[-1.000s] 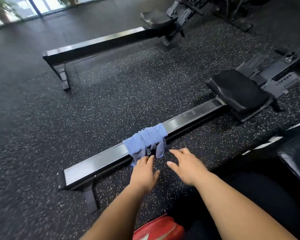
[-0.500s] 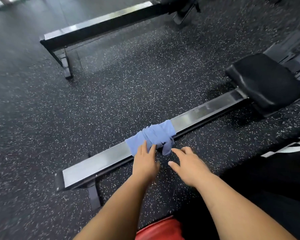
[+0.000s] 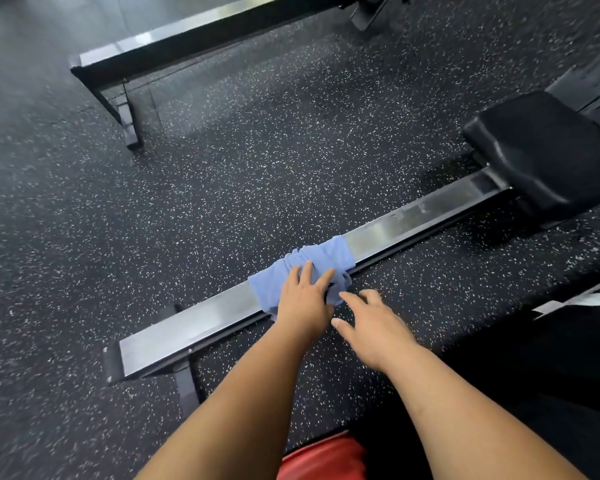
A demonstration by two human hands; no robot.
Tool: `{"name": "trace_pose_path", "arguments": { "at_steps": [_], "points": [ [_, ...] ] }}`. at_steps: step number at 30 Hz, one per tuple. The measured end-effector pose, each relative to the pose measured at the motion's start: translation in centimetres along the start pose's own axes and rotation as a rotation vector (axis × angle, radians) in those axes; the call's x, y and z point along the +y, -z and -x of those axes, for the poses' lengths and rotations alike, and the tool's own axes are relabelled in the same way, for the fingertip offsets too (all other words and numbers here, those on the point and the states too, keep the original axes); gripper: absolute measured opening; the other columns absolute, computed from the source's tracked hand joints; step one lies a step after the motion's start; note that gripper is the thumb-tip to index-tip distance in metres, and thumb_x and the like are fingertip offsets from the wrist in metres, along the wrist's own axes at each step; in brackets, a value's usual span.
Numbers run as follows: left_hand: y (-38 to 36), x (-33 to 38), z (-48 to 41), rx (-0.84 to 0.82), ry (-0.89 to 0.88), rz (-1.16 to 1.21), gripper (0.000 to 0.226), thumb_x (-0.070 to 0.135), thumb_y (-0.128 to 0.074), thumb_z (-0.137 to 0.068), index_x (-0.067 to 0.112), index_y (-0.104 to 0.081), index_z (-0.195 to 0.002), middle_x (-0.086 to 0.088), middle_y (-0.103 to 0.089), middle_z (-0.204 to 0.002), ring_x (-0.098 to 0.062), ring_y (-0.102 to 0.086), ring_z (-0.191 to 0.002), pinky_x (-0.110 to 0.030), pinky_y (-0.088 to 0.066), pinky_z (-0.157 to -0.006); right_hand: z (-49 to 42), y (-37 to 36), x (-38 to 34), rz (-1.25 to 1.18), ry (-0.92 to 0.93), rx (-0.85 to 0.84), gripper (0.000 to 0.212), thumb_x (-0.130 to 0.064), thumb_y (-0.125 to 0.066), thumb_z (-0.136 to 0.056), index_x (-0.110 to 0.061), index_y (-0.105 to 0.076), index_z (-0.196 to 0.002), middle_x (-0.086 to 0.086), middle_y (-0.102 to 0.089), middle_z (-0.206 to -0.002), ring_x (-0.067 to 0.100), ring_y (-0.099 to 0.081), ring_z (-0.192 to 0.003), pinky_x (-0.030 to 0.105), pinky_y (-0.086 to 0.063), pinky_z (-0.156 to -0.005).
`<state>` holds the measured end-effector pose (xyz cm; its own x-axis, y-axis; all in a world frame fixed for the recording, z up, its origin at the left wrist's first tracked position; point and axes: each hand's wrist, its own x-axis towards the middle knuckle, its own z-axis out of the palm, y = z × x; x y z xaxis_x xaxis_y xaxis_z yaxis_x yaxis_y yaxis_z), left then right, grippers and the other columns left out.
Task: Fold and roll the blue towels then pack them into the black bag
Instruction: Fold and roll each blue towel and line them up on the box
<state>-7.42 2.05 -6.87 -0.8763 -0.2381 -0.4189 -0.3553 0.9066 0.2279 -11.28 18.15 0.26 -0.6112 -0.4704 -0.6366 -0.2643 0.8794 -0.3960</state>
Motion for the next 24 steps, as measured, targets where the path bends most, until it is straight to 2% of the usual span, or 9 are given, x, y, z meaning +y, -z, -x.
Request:
{"name": "trace_pose_path", "arguments": {
  "at_steps": [3, 6, 8, 12, 15, 18, 20, 22, 24],
  "points": [
    [0.2, 0.2, -0.9, -0.039, 0.045, 0.002, 0.074, 0.051, -0.055, -0.098, 0.030, -0.027, -0.163, -0.010, -0.018, -0.171, -0.038, -0.015, -0.155, -0.048, -0.027, -0.123, -0.3, -0.1, 0.3, -0.012, -0.013, 0.004, 0.061, -0.058, -0.045, -0.105, -0.036, -0.029, -0.159, 0.001, -0.023, -0.163, 0.032, -0.045, -0.139, 0.047, -0.045, -0.109],
    [0.6, 0.1, -1.8, -0.040, 0.081, 0.094, 0.073, 0.047, -0.060, -0.094, 0.018, -0.037, -0.157, -0.006, -0.030, -0.165, -0.039, -0.029, -0.145, -0.042, -0.030, -0.119, -0.7, 0.0, 0.6, -0.031, -0.033, 0.018, 0.063, -0.058, -0.043, -0.105, -0.035, -0.026, -0.161, 0.000, -0.021, -0.164, 0.030, -0.045, -0.140, 0.047, -0.045, -0.109],
    [1.2, -0.1, -2.0, -0.036, 0.093, 0.170, 0.066, 0.039, -0.062, -0.092, 0.016, -0.045, -0.151, -0.005, -0.036, -0.162, -0.038, -0.035, -0.137, -0.040, -0.032, -0.117, -0.8, 0.1, 0.6, -0.045, -0.035, 0.028, 0.063, -0.057, -0.042, -0.105, -0.034, -0.026, -0.161, 0.000, -0.021, -0.164, 0.030, -0.044, -0.140, 0.047, -0.045, -0.109],
    [2.2, -0.7, -1.6, -0.005, 0.108, 0.349, 0.071, 0.017, -0.067, -0.089, 0.015, -0.045, -0.157, -0.001, -0.042, -0.159, -0.032, -0.037, -0.141, -0.036, -0.029, -0.120, -0.8, 0.5, 0.5, -0.063, -0.020, 0.054, 0.060, -0.053, -0.043, -0.107, -0.034, -0.027, -0.161, -0.002, -0.020, -0.165, 0.030, -0.044, -0.140, 0.047, -0.044, -0.110],
    [2.2, -1.0, -0.9, 0.042, 0.143, 0.578, 0.070, 0.008, -0.067, -0.080, 0.019, -0.056, -0.149, 0.002, -0.053, -0.149, -0.022, -0.048, -0.138, -0.041, -0.040, -0.118, -0.5, 1.0, 0.5, -0.065, 0.001, 0.076, 0.059, -0.050, -0.044, -0.107, -0.036, -0.028, -0.161, -0.006, -0.019, -0.167, 0.029, -0.042, -0.142, 0.047, -0.043, -0.110],
    [3.9, -0.1, 0.8, 0.025, 0.239, 0.955, 0.057, -0.007, -0.063, -0.086, 0.017, -0.062, -0.138, 0.003, -0.067, -0.126, -0.004, -0.067, -0.104, -0.027, -0.057, -0.096, -0.1, 1.4, 0.5, -0.089, 0.032, 0.112, 0.059, -0.046, -0.046, -0.107, -0.037, -0.026, -0.162, -0.010, -0.018, -0.169, 0.027, -0.039, -0.145, 0.046, -0.042, -0.112],
    [5.1, 0.2, 1.6, 0.010, 0.261, 1.119, 0.051, -0.013, -0.060, -0.090, 0.014, -0.065, -0.132, 0.006, -0.073, -0.108, 0.003, -0.067, -0.079, -0.015, -0.055, -0.075, 0.3, 1.8, 0.6, -0.112, 0.049, 0.140, 0.061, -0.043, -0.048, -0.107, -0.036, -0.023, -0.163, -0.013, -0.017, -0.171, 0.024, -0.039, -0.147, 0.046, -0.042, -0.114],
    [6.2, 0.5, 2.2, -0.005, 0.239, 1.215, 0.049, -0.016, -0.054, -0.091, 0.010, -0.066, -0.130, 0.004, -0.073, -0.098, -0.006, -0.061, -0.074, -0.010, -0.048, -0.062, 0.9, 2.3, 0.7, -0.132, 0.052, 0.162, 0.063, -0.040, -0.049, -0.107, -0.035, -0.022, -0.164, -0.016, -0.017, -0.171, 0.022, -0.039, -0.147, 0.044, -0.042, -0.114],
    [7.4, 0.9, 2.8, -0.006, 0.224, 1.306, 0.045, -0.012, -0.054, -0.093, 0.013, -0.070, -0.126, -0.003, -0.075, -0.093, -0.017, -0.057, -0.080, -0.016, -0.046, -0.062, 1.6, 2.8, 0.9, -0.151, 0.050, 0.193, 0.064, -0.039, -0.051, -0.107, -0.035, -0.023, -0.164, -0.018, -0.019, -0.169, 0.019, -0.041, -0.146, 0.042, -0.043, -0.113]
  ]
}}
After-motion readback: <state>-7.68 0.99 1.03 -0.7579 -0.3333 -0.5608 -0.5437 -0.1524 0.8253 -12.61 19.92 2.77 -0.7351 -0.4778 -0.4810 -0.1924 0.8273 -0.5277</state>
